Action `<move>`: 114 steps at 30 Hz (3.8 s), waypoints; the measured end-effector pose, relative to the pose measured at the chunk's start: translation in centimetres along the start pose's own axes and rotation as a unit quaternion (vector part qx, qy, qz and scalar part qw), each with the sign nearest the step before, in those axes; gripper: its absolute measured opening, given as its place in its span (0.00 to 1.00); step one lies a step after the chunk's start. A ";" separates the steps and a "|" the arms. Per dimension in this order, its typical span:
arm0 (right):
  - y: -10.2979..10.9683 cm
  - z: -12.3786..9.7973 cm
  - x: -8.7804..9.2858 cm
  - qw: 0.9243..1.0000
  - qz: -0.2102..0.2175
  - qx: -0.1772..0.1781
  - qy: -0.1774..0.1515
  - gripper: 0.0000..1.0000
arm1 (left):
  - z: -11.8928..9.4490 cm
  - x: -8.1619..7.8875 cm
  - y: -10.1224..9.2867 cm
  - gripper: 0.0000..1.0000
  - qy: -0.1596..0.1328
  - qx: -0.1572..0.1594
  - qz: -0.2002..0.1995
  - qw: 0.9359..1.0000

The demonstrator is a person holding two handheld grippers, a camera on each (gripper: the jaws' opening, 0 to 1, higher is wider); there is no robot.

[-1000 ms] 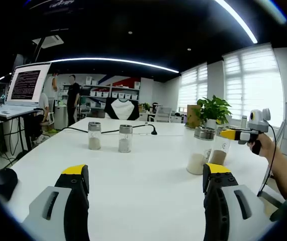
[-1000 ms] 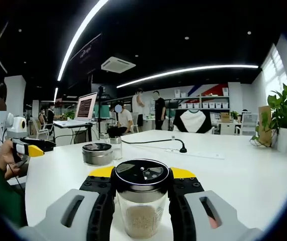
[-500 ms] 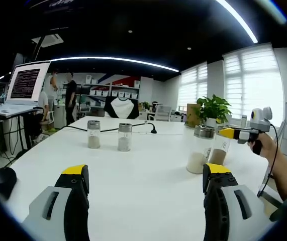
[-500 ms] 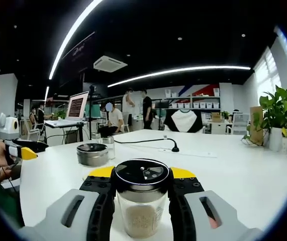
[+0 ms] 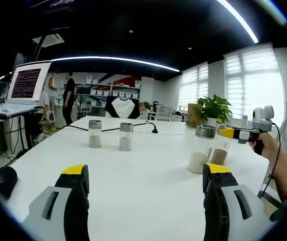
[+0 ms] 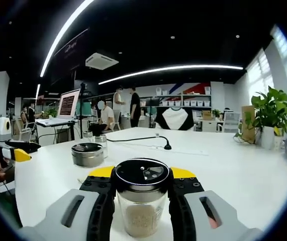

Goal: Rotate the seasoning bottle until the label or dispensing opening points toward the visible target arrow and the bottle remains upright within the marked orientation range

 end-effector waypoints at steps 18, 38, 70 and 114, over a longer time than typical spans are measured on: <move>1.0 0.3 0.0 0.997 0.001 0.072 0.007 0.39 | -0.2 0.0 0.1 0.99 0.002 -0.005 0.001 1.000; 2.1 0.4 0.0 0.990 0.000 0.139 0.012 0.39 | -0.1 0.1 -0.1 0.98 0.004 -0.001 0.001 1.000; 2.2 0.3 0.1 0.984 -0.005 0.178 0.006 0.45 | -0.1 0.2 0.0 0.98 0.006 -0.001 0.000 1.000; -0.5 0.0 -1.5 0.998 -0.024 -0.064 0.005 0.60 | -0.2 0.2 0.3 0.98 0.011 -0.007 0.006 1.000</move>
Point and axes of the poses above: the point that each gripper's makers call its tool centre point, and the gripper's own axes: z roughly forward along the fingers, y roughly to its left, x roughly out of its underside, the point moved 10 cm from there along -z, roughly backward along the fingers, and after that the axes turned 3 degrees about -y, right-handed, at the moved point
